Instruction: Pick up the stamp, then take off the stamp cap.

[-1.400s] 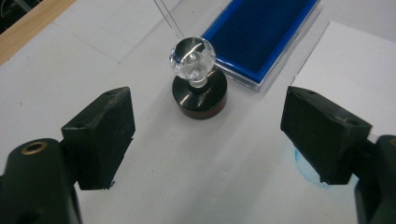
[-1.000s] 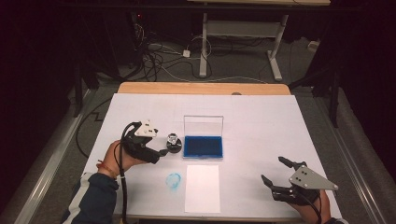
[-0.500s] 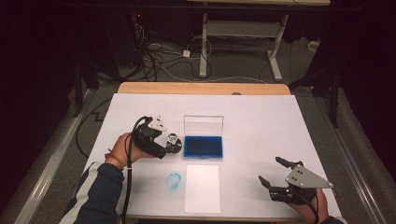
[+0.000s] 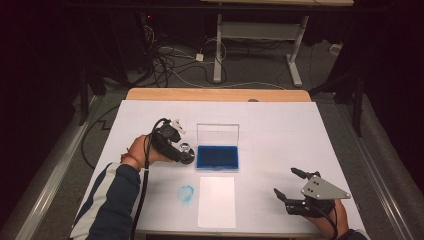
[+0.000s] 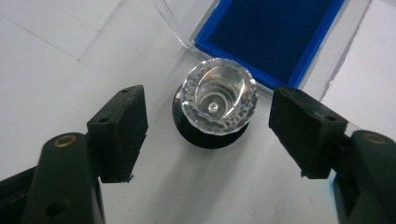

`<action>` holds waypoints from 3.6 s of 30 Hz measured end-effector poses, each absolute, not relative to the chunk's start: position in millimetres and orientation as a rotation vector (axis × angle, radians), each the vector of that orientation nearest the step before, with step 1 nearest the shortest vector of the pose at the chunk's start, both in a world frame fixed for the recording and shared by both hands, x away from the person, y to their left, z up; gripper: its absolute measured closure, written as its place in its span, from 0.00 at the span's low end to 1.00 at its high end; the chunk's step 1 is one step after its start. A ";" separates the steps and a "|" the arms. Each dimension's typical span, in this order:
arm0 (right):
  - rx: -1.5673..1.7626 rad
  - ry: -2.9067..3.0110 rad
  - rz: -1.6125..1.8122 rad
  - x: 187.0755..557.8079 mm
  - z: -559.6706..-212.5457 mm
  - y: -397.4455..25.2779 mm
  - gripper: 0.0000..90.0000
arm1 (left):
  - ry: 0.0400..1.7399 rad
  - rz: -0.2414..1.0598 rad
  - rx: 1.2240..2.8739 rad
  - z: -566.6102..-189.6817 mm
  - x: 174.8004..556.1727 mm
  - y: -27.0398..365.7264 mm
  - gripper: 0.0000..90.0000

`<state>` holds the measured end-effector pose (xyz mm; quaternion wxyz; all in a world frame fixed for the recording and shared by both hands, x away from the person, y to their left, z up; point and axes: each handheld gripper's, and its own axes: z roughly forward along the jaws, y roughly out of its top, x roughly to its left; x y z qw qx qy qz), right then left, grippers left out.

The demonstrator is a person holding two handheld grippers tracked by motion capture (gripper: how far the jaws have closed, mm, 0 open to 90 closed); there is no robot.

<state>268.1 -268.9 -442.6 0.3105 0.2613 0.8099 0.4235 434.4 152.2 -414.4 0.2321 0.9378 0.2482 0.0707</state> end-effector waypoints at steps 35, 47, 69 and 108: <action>0.688 2.159 1.130 263.0 -443.3 -270.7 0.22 | 0.685 0.169 2.635 -416.2 443.9 140.2 0.50; 0.688 2.169 1.129 263.2 -443.7 -270.3 0.23 | 0.679 0.155 2.630 -415.9 443.3 140.0 0.60; 0.698 2.155 1.124 265.2 -442.9 -269.7 0.23 | 0.733 0.245 2.534 -407.5 434.2 153.8 0.60; 0.653 2.234 1.105 265.1 -445.4 -254.1 0.19 | 0.509 0.321 2.392 -385.2 371.3 140.5 0.61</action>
